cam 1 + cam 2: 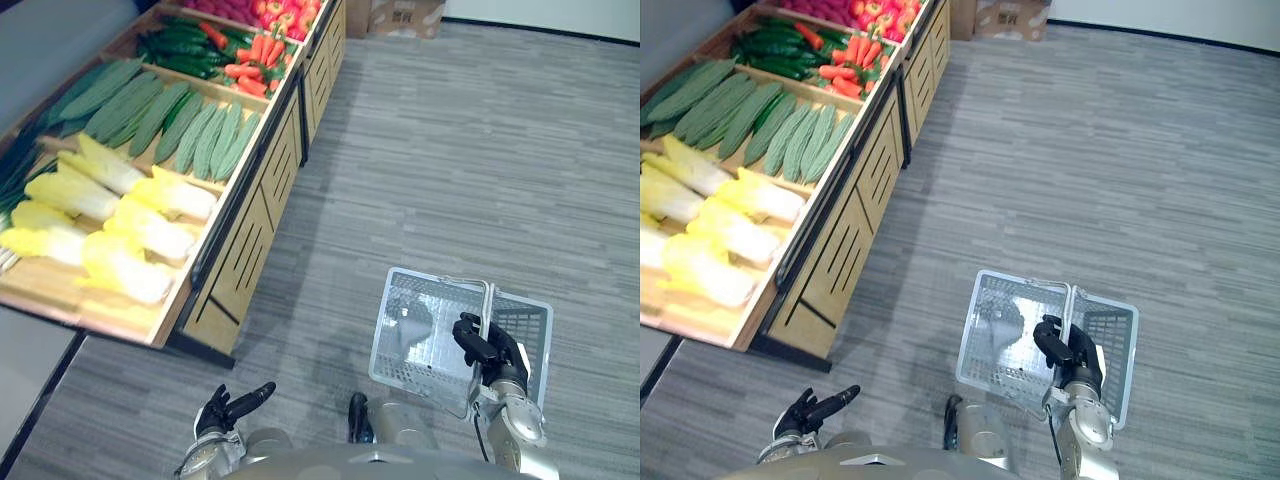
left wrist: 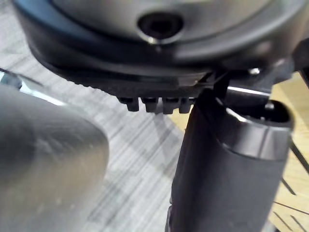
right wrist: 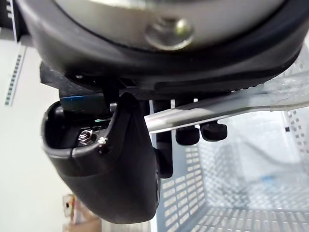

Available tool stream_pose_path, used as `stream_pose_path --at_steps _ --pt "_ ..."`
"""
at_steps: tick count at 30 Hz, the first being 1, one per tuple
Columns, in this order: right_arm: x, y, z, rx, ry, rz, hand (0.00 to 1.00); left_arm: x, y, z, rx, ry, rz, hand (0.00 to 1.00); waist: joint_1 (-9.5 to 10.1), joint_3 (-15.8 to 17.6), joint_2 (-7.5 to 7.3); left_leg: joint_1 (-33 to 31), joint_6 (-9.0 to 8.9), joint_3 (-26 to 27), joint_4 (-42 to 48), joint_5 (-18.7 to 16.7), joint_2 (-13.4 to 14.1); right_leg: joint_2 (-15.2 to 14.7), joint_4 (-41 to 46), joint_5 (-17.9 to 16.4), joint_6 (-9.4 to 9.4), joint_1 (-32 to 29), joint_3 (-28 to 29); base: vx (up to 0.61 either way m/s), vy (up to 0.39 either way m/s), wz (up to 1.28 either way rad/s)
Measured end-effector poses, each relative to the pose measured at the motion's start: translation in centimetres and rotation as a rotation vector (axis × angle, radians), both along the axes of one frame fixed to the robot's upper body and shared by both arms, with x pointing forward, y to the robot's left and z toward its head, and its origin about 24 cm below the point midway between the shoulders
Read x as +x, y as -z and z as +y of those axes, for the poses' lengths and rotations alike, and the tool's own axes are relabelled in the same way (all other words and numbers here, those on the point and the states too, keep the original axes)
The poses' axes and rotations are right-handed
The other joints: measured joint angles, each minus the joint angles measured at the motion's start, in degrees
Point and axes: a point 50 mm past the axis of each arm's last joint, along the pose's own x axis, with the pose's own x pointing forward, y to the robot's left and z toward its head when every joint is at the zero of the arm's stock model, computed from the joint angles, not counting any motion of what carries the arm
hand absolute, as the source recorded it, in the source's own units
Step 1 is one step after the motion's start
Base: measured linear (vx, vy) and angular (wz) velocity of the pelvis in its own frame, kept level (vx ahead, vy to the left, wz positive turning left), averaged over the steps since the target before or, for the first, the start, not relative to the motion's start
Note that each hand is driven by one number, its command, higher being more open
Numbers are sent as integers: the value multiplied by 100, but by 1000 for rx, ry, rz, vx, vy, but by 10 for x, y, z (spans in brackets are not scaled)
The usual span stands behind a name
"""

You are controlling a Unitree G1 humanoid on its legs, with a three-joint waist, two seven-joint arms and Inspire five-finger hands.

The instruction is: Pick vegetable in the basket

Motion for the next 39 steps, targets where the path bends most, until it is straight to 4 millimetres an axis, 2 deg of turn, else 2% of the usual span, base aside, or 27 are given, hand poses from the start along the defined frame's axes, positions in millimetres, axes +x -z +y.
stream_pose_path --at_steps 1,2,4,6,8,9,10,11,12,14,15,18,27,29,33,37,39 --pt "-4 1 -1 2 9 10 0 1 -1 2 2 -10 -5 100 -2 24 -40 -136 184 321 274 -203 135 50 -169 -31 -50 301 69 257 -93 -33" --pt "-6 2 -2 -3 11 16 0 1 -1 3 -2 -22 -14 100 15 30 -57 -249 271 601 259 -387 188 85 -354 -35 -57 563 180 256 -66 -38" --pt "-8 1 -3 -10 11 21 0 3 -2 3 -6 -35 -27 100 24 34 -88 -493 267 833 -84 -603 157 55 -548 -33 -53 801 339 275 7 -45" --pt "-11 2 -4 -14 18 29 0 8 -5 5 0 -40 -50 100 69 82 -171 -728 236 880 -723 -728 -15 -67 -709 -28 -35 1044 470 314 86 -38" --pt "-13 2 -6 -22 29 38 0 13 -9 8 12 -46 -84 100 119 128 -299 -930 162 897 -1964 -696 -424 -380 -861 -86 170 1289 592 276 146 -27" --pt "-14 2 -8 -24 31 41 0 13 -9 7 12 -46 -85 100 132 125 -293 -943 131 899 -2345 -580 -515 -440 -858 -123 236 1325 606 279 187 -15" --pt "-17 2 -10 -31 40 46 0 11 -8 6 7 -48 -79 100 130 97 -229 -950 142 886 -3152 -108 -643 -503 -855 -228 414 1416 612 300 228 -5" --pt "-22 2 -16 -45 50 58 0 8 -6 2 -4 -54 -70 100 136 29 -41 -943 229 835 -3849 799 -682 -449 -849 -369 631 1470 609 296 251 5" --pt "-21 6 -12 -27 54 68 0 8 -6 4 1 -59 -67 100 133 19 -119 -880 371 896 -3803 683 -768 -541 -829 -461 704 1544 616 296 238 17" --pt "-18 7 -7 -10 39 62 0 11 -8 10 18 -70 -72 100 159 20 -332 -772 450 989 -4003 642 -1094 -841 -902 -447 776 1561 598 268 200 10" --pt "-12 5 -6 -10 27 47 0 12 -7 8 -7 -67 -69 100 164 30 -355 -779 512 1039 -4022 606 -1160 -917 -1003 -367 899 1586 602 191 147 -5" --pt "-3 4 1 1 -15 28 0 14 -6 6 -15 -53 -66 100 157 16 -379 -658 579 1137 -4148 574 -1229 -1018 -1126 -268 1041 1643 628 88 82 -11" --pt "4 3 7 5 -42 19 0 12 -5 5 -3 -42 -52 100 174 -38 -345 -569 521 1311 -4889 888 -1322 -1087 -1165 -218 1101 1308 799 -28 1 -12" --pt "4 7 13 4 -69 40 0 13 -6 5 -3 -40 -61 100 247 -52 -378 -575 555 1370 -5022 933 -1367 -1127 -1156 -207 1121 1205 846 -15 44 -10" --pt "6 13 27 21 -115 57 0 16 -7 6 -11 -19 -77 100 321 -70 -446 -624 574 1462 -5107 929 -1416 -1193 -1144 -193 1146 1049 932 -3 60 -12" --pt "9 12 29 21 -123 50 0 18 -9 8 -21 2 -92 100 326 -85 -527 -785 628 1458 -4955 838 -1454 -1250 -1096 -213 1189 972 903 21 43 1" --pt "10 12 29 21 -121 50 0 18 -9 9 -29 11 -92 100 297 -75 -543 -765 627 1337 -4851 719 -1460 -1180 -530 -218 1252 865 764 22 25 20"
